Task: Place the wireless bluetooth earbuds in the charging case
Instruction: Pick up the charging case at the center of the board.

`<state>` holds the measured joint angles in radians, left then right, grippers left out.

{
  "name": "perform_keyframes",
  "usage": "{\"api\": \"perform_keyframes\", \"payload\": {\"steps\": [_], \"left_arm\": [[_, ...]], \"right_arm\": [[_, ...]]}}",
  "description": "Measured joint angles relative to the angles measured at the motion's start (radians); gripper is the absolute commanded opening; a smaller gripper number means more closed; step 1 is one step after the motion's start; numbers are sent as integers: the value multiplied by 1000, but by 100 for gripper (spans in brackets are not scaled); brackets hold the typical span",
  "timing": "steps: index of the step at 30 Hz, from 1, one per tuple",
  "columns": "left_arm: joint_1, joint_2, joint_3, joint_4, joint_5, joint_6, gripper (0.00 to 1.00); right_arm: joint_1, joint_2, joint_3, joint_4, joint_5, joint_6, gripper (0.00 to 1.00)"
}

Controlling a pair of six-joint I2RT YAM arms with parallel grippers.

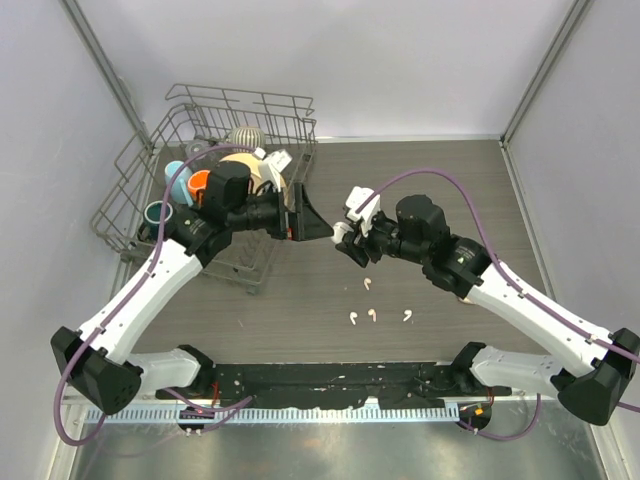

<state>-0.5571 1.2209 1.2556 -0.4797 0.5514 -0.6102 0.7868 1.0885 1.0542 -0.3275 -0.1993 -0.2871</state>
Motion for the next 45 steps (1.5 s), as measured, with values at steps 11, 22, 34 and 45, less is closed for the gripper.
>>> {"api": "perform_keyframes", "payload": {"steps": [11, 22, 34, 45], "left_arm": [[-20, 34, -29, 78, 51, -53, 91], [-56, 89, -31, 117, 30, -72, 71], [-93, 122, -14, 117, 25, -70, 37], [-104, 136, 1, 114, 27, -82, 0]], "right_arm": [[20, -18, -12, 35, 23, -7, 1], [26, -25, -13, 45, 22, 0, 1], [31, -31, -20, 48, 23, 1, 1], [35, -35, -40, 60, 51, 22, 60]]}}
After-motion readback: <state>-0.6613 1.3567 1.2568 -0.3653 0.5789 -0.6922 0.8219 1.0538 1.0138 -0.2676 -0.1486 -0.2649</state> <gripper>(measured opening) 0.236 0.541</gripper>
